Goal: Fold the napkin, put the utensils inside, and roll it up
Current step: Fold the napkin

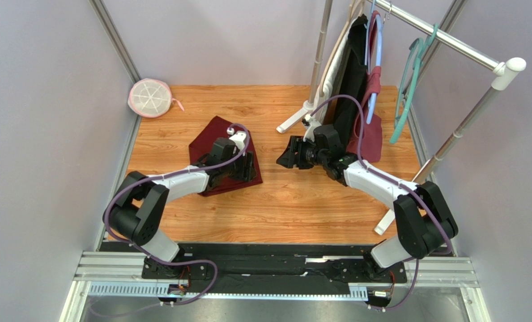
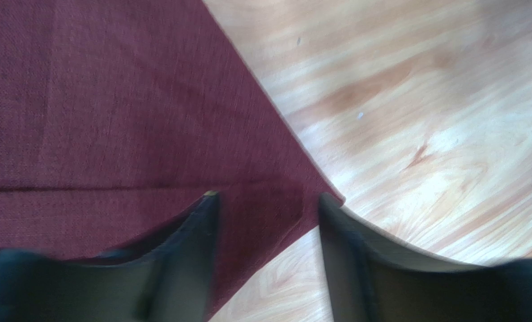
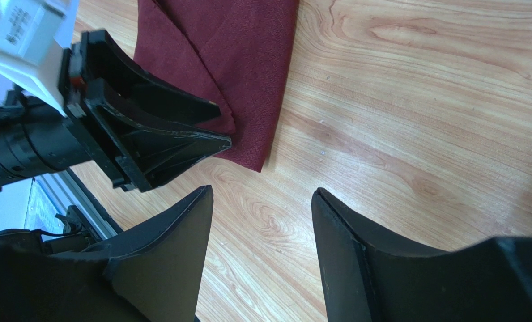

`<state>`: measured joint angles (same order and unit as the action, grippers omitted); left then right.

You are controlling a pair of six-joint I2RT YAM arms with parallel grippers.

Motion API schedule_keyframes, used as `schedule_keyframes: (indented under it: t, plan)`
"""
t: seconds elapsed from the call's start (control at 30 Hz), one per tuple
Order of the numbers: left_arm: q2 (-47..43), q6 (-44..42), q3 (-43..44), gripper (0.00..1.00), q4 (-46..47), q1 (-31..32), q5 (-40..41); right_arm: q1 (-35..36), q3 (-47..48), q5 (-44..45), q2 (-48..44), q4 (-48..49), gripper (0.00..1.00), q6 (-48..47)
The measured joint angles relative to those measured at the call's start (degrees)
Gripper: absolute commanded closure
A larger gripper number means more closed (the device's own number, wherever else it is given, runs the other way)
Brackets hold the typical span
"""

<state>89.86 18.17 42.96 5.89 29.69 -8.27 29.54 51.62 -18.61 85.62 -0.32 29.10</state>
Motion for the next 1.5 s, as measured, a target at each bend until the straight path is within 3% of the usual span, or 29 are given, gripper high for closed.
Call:
schedule_keyframes:
  t: [0.23,0.47,0.8,1.0,1.5]
  plan:
    - [-3.76,2.40,2.43,0.13,-1.42,0.24,0.48,0.52,-0.26,-0.13,0.61,-0.26,0.40,0.00]
    - [-18.10,5.64,2.21,0.11,-11.78,-0.39,11.63,3.87,0.33,-0.61,5.29,-0.17,0.40,0.24]
    - [-33.03,14.21,-11.91,0.15,-21.55,-11.10,17.44,9.22,6.71,-3.41,15.43,1.18,0.40,1.92]
    - [-34.36,16.48,-15.39,0.23,-22.73,-20.41,13.75,9.77,10.78,-4.22,19.71,1.73,0.41,2.32]
    - [-30.34,18.69,-19.69,0.41,-15.98,-25.75,5.49,10.25,15.93,-5.11,26.84,2.29,0.43,2.62]
